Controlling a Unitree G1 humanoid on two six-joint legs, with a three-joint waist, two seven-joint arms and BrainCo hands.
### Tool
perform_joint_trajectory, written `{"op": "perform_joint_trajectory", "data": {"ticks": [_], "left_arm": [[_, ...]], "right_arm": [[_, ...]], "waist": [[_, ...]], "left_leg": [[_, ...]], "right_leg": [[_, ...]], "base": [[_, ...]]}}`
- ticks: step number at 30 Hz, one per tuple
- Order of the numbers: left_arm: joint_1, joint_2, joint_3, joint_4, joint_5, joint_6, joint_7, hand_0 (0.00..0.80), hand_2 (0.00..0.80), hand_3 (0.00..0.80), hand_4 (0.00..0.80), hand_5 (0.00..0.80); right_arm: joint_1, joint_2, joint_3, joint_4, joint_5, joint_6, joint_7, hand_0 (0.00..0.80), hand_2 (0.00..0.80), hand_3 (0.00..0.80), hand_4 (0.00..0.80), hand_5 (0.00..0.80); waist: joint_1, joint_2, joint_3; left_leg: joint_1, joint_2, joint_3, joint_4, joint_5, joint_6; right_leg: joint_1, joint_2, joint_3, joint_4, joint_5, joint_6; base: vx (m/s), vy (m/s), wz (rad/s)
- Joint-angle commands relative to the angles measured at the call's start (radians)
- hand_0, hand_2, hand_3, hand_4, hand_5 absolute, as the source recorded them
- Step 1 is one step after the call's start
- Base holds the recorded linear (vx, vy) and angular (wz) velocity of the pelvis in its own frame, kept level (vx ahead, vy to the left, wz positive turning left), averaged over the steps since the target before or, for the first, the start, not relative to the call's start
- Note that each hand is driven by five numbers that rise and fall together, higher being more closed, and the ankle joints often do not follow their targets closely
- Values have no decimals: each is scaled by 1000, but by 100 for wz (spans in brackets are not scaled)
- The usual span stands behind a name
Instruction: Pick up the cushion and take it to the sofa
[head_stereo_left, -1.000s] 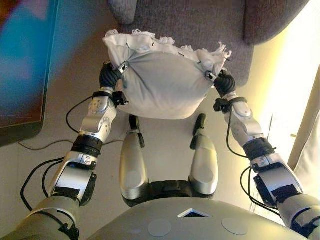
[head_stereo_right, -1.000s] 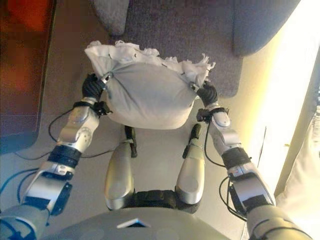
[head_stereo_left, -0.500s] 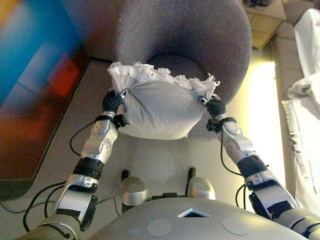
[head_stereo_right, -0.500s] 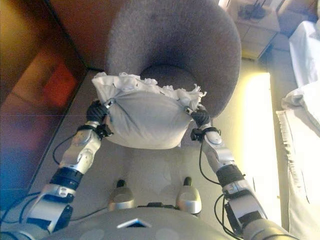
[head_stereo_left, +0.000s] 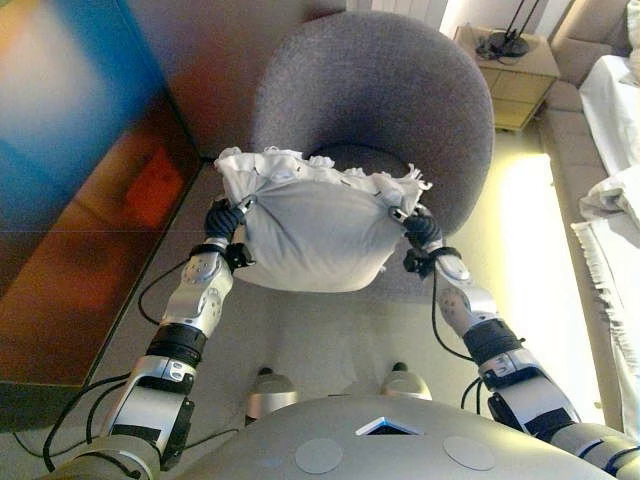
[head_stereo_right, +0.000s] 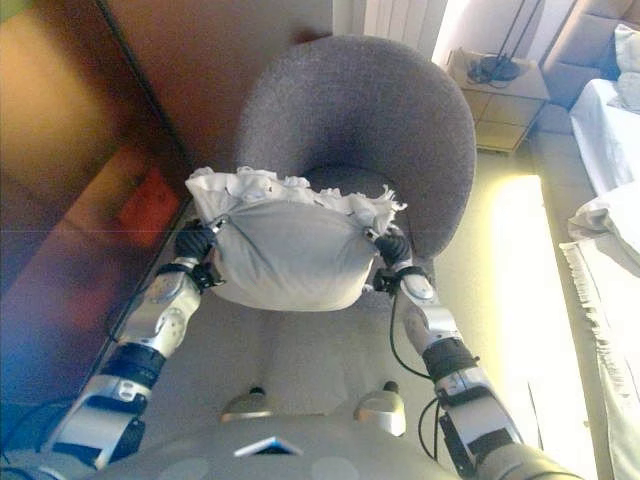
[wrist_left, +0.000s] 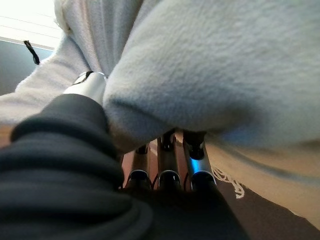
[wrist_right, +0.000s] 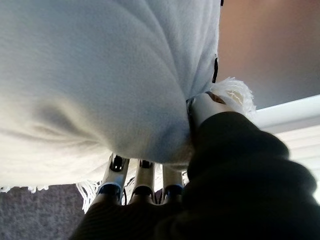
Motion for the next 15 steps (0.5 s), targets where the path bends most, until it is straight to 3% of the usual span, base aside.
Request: {"op": "perform_joint_trajectory", "data": {"ticks": [1, 4, 7, 10, 13, 15], "left_arm": [[-171, -10, -9, 1, -12, -37, 1, 800, 800, 800, 800, 800], [-198, -4, -37, 42, -45, -33, -9, 800, 800, 800, 800, 800], [-218, -2, -57, 72, -46, -59, -31, 800, 800, 800, 800, 800], [-222, -9, -73, 67, -34, -62, -48, 800, 800, 800, 800, 800], [-231, -21, -82, 53, -19, -58, -45, 800, 800, 800, 800, 800], [-237, -32, -89, 36, -6, -46, -27, 800, 800, 800, 800, 800]], "right_arm": [[-83, 3, -7, -49, 37, -87, 5, 800, 800, 800, 800, 800], [-97, -7, 0, -30, 58, -104, -14, 800, 800, 800, 800, 800], [-106, -25, 8, -21, 82, -115, -24, 800, 800, 800, 800, 800], [-110, -31, 1, -21, 109, -120, -47, 800, 800, 800, 800, 800], [-116, -33, -11, -27, 140, -119, -49, 800, 800, 800, 800, 800], [-131, -40, -17, -37, 153, -101, -48, 800, 800, 800, 800, 800]], "waist": [[16, 17, -39], [3, 40, -22], [-16, 47, -8], [-32, 20, -4], [-64, -29, 11], [-95, -45, 22]], "left_leg": [[-77, -127, -8, 67, -23, 134], [-74, -131, -14, 81, -34, 163], [-62, -134, -40, 96, -53, 171], [-41, -156, -61, 99, -77, 168], [9, -185, -82, 117, -140, 159], [55, -205, -111, 119, -196, 176]], "right_leg": [[-31, -51, 13, 245, 80, -20], [-126, -43, 104, 505, 158, -40], [-183, 16, 183, 592, 187, -49], [-210, 45, 201, 471, 203, -38], [-232, 50, 179, 209, 196, -19], [-273, 109, 174, 77, 180, -7]], "base": [[18, 215, -4], [29, 251, 3], [101, 94, 27], [243, -103, 69], [401, -144, 62], [472, 21, 89]]}}
